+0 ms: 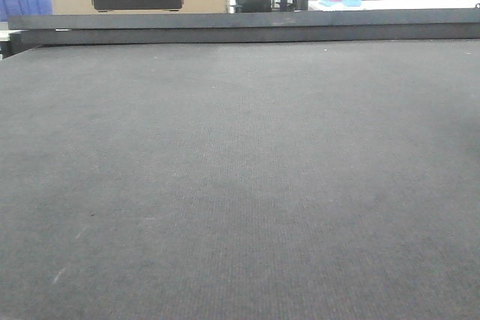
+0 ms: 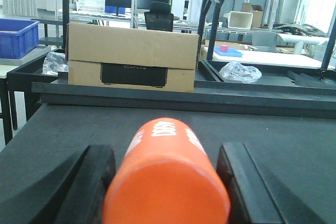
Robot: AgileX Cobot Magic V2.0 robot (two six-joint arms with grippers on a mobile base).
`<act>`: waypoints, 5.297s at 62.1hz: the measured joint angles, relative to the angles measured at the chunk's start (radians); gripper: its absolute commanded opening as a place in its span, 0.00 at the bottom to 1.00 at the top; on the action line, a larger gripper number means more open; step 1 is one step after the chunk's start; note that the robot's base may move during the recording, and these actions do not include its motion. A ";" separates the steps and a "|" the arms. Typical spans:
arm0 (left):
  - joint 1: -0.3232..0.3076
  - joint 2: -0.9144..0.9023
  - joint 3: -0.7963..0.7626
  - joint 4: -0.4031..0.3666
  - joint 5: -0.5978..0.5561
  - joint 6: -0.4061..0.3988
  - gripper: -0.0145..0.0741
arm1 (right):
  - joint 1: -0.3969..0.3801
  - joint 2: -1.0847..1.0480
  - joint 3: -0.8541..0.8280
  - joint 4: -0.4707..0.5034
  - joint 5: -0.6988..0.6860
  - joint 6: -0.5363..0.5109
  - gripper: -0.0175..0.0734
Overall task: Place cylindrical capacitor in blue bin on shelf
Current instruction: 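Drive the base to the shelf of blue bins holding both cylinders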
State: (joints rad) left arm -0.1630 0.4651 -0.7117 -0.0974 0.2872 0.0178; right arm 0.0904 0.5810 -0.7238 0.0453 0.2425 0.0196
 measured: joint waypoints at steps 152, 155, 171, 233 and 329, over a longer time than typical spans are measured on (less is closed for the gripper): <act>0.000 0.000 0.000 0.000 0.000 0.000 0.04 | 0.000 0.000 0.000 0.000 0.000 0.000 0.01; 0.000 0.000 0.000 0.000 0.000 0.000 0.04 | 0.000 0.000 0.000 0.000 0.000 0.000 0.01; 0.000 0.000 0.000 0.000 0.000 0.000 0.04 | 0.000 0.000 0.000 0.000 0.000 0.000 0.01; 0.000 0.000 0.000 0.000 0.000 0.000 0.04 | 0.000 0.000 0.000 0.000 0.000 0.000 0.01; 0.000 0.000 0.000 0.000 -0.012 0.000 0.04 | 0.000 0.000 0.000 0.000 0.000 0.000 0.01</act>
State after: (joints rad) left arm -0.1630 0.4651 -0.7117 -0.0974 0.2753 0.0178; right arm 0.0904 0.5810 -0.7238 0.0453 0.2425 0.0196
